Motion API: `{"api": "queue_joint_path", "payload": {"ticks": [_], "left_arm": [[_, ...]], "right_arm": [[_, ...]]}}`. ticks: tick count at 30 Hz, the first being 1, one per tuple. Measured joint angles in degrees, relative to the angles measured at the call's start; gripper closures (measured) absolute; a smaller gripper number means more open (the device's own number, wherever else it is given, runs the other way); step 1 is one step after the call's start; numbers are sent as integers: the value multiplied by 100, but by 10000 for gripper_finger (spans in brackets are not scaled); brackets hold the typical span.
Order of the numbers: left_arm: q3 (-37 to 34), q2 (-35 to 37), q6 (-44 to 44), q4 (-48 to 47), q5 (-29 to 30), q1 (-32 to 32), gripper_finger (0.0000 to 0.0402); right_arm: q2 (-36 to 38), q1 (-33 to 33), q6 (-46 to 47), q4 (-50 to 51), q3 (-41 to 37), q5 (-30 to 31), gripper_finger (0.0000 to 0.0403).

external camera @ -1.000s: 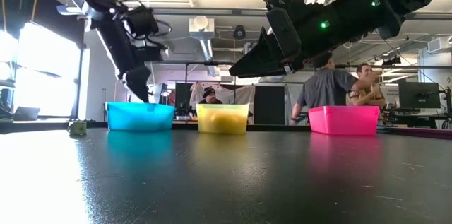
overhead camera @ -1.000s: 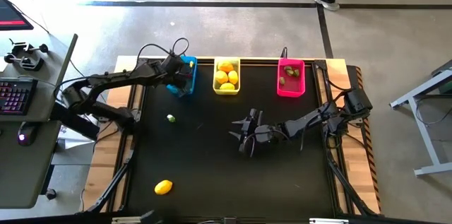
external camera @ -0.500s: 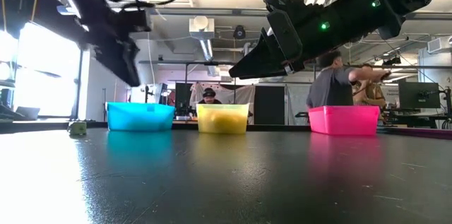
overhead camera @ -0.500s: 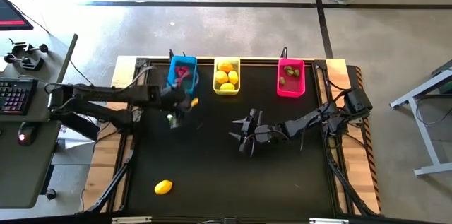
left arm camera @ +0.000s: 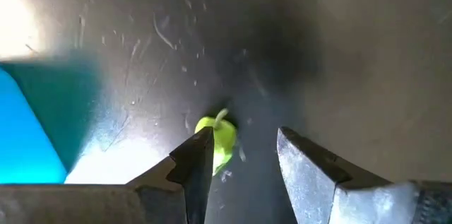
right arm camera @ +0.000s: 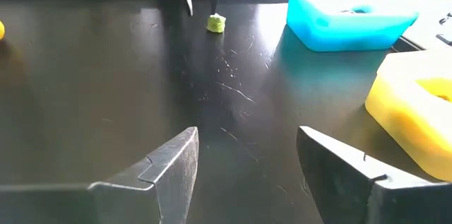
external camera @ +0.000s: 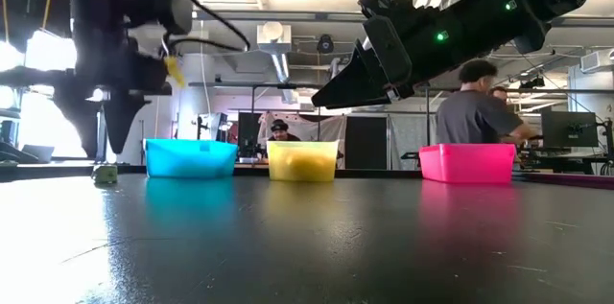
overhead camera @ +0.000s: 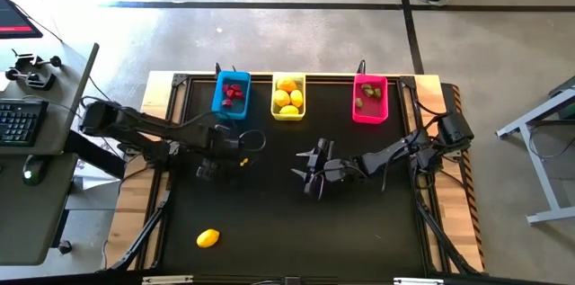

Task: Sort produce into baskets
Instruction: Put the green bell pepper into the pink bin

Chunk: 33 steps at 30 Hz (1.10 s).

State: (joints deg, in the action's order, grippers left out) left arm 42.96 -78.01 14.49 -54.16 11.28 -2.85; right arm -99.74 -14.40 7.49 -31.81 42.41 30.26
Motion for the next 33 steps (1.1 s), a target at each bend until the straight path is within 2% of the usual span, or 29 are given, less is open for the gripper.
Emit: {"api": "queue_joint_path", "payload": {"ticks": [7, 18, 23, 29, 33], "left_arm": [[3, -714, 535, 45, 555, 4, 257], [3, -1089, 718, 445, 501, 48, 263], [16, -1159, 815, 438, 426, 63, 306], [13, -1161, 858, 379, 145, 70, 392], [11, -1161, 830, 375, 249, 63, 398]], "right_arm": [[0, 16, 2, 138, 0, 0, 171], [-2, 16, 144, 269, -2, 0, 171], [-2, 16, 151, 291, -2, 0, 171], [-2, 16, 151, 294, -2, -2, 171], [-2, 18, 149, 315, -2, -111, 171]]}}
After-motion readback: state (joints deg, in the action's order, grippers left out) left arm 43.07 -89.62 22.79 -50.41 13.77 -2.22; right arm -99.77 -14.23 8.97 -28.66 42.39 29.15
